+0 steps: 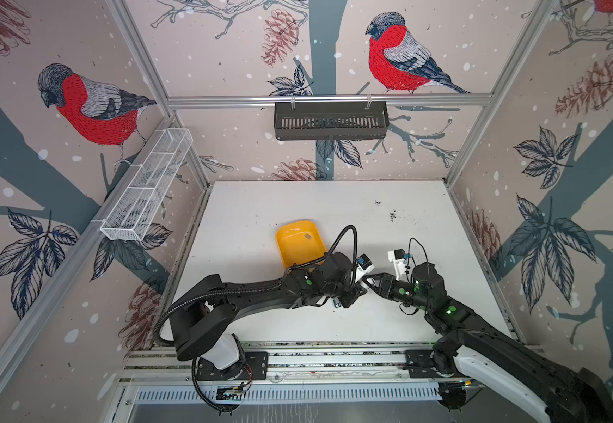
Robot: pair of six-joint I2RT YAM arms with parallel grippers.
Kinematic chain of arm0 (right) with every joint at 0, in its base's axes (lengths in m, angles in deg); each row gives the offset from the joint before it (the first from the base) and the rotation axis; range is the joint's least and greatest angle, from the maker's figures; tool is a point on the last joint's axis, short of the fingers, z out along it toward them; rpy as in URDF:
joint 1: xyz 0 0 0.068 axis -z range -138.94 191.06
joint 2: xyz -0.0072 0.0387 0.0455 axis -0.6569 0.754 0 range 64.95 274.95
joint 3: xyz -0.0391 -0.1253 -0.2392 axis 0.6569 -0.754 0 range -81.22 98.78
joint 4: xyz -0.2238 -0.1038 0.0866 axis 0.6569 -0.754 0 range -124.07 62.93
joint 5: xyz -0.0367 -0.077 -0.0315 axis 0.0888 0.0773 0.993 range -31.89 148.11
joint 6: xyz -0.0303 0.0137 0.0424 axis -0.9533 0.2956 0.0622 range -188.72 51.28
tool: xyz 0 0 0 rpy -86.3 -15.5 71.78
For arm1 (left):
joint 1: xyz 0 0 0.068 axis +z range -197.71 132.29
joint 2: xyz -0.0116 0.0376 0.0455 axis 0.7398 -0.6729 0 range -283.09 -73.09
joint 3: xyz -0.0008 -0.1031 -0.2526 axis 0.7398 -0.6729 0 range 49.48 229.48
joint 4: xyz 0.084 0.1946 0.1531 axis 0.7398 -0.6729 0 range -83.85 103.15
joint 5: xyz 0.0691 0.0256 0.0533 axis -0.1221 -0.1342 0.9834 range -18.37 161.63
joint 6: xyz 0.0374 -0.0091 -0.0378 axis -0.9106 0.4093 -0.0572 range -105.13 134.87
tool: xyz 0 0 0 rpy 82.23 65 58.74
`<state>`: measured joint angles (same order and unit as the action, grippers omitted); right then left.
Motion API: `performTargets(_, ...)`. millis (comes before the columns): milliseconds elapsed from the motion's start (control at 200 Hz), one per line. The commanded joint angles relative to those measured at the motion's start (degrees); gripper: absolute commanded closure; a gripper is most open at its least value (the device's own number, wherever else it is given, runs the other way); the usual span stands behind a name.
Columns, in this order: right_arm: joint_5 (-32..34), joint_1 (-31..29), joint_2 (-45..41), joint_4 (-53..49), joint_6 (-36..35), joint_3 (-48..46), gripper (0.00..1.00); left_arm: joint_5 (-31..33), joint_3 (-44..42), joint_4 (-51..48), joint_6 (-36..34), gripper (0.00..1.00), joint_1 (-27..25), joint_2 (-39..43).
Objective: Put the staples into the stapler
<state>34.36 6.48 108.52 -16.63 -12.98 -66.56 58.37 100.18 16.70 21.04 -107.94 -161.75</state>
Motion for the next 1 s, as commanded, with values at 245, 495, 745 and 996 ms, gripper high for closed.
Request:
performTargets(245,0.2,-0.1,0.0,1.6,0.2,-0.2,0.93,1.0,0.5,1.9,0.4,0.8,-0.2,-0.1)
performTargets(495,0.2,-0.1,-0.2,1.8,0.4,-0.3,0.72,1.1,0.6,1.9,0.4,0.82,-0.3,-0.2)
performTargets(745,0.4,-0.1,-0.2,1.7,0.4,-0.2,0.61,1.1,0.6,1.8,0.4,0.9,-0.4,-0.3)
performTargets(996,0.9,-0.1,-0.2,1.2,0.3,-0.2,0.44,1.0,0.8,1.4,0.2,1.0,-0.6,-0.5)
